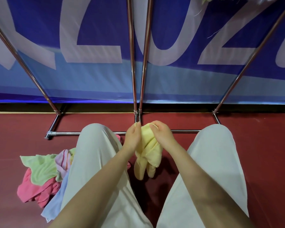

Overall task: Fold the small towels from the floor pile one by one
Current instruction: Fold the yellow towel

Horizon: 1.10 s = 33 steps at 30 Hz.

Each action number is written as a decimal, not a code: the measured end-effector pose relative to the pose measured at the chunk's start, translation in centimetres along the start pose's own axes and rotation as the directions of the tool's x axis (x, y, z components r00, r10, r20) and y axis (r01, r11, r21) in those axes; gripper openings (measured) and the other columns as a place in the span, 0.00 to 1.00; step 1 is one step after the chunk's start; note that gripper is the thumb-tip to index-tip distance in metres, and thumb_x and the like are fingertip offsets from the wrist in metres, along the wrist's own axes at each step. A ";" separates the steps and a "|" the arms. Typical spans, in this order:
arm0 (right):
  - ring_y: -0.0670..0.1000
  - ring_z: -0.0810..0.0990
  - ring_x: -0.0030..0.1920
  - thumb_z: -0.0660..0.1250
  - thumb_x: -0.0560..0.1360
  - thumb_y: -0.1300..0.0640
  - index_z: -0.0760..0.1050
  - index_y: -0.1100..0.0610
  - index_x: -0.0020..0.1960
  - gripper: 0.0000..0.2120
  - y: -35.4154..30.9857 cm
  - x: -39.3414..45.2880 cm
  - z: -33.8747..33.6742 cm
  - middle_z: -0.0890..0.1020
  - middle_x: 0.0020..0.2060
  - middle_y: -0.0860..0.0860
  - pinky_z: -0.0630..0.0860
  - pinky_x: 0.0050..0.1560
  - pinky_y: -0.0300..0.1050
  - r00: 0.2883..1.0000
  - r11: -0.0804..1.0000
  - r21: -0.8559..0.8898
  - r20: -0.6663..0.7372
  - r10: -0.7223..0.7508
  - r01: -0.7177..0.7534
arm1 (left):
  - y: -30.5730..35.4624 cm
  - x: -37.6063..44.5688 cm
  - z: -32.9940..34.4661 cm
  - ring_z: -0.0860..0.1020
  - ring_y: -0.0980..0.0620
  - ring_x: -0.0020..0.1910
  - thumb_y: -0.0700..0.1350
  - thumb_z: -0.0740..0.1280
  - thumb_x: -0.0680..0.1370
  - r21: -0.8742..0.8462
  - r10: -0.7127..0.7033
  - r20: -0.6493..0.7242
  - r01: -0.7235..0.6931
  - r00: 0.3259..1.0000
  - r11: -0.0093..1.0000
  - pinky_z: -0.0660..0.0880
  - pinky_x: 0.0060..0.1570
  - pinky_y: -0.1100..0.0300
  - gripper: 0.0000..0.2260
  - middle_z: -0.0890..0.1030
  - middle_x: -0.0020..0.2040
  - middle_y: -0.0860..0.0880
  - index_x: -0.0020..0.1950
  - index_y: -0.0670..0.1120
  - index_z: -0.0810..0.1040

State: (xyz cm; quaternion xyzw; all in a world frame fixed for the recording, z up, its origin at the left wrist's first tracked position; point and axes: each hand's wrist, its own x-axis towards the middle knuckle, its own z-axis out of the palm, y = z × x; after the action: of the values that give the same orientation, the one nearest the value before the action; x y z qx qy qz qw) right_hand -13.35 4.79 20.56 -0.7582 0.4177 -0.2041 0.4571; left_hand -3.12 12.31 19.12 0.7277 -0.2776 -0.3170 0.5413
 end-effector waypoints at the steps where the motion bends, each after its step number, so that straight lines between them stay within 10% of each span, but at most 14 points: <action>1: 0.53 0.77 0.46 0.59 0.79 0.57 0.77 0.58 0.49 0.09 0.6 0.0 0.2 0.81 0.44 0.52 0.70 0.46 0.45 0.999 0.994 -0.106 0.013 -0.034 0.035 | -0.2 0.0 -0.3 0.66 0.55 0.34 0.47 0.55 0.84 0.033 0.001 -0.006 -0.001 1.000 0.999 0.65 0.39 0.58 0.17 0.67 0.33 0.51 0.35 0.47 0.66; 13: 0.57 0.75 0.44 0.54 0.81 0.56 0.74 0.57 0.47 0.12 5.6 -1.9 1.6 0.81 0.45 0.56 0.64 0.39 0.46 0.961 0.833 -0.553 0.235 0.145 0.010 | -2.7 0.0 -3.9 0.63 0.55 0.34 0.47 0.55 0.84 0.161 0.000 0.005 -0.001 1.000 0.987 0.61 0.38 0.56 0.14 0.65 0.34 0.50 0.39 0.44 0.65; 22: 0.49 0.71 0.43 0.55 0.80 0.63 0.73 0.57 0.50 0.08 4.9 -1.8 0.2 0.75 0.41 0.50 0.67 0.38 0.37 0.954 0.935 0.203 -0.002 0.298 -0.292 | -3.3 -0.9 -3.5 0.71 0.63 0.31 0.48 0.68 0.78 0.233 -0.012 0.281 -0.056 0.960 0.971 0.68 0.35 0.66 0.17 0.74 0.29 0.56 0.30 0.51 0.70; 27: 0.50 0.75 0.46 0.57 0.80 0.60 0.75 0.60 0.53 0.09 5.1 -2.4 0.0 0.78 0.45 0.50 0.69 0.45 0.44 0.993 0.993 -0.090 0.083 0.090 -0.082 | -2.8 -0.3 -3.6 0.71 0.54 0.37 0.47 0.69 0.78 0.064 -0.052 0.067 0.048 0.996 0.997 0.67 0.37 0.61 0.13 0.76 0.36 0.48 0.41 0.37 0.77; 33: 0.55 0.73 0.40 0.55 0.81 0.59 0.74 0.59 0.50 0.09 7.2 -2.6 0.4 0.75 0.35 0.50 0.67 0.39 0.48 0.982 0.936 -0.350 0.157 0.104 -0.043 | -2.6 0.6 -5.2 0.74 0.51 0.40 0.49 0.67 0.78 -0.116 -0.173 -0.142 0.157 0.975 0.981 0.69 0.41 0.55 0.10 0.78 0.40 0.48 0.45 0.43 0.80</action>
State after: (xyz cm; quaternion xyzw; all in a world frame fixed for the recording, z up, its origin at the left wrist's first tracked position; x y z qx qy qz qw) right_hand -17.73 5.47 14.30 -0.8253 0.4338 -0.0440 0.3589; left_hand 1.40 15.73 17.65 0.7411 -0.1572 -0.3187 0.5696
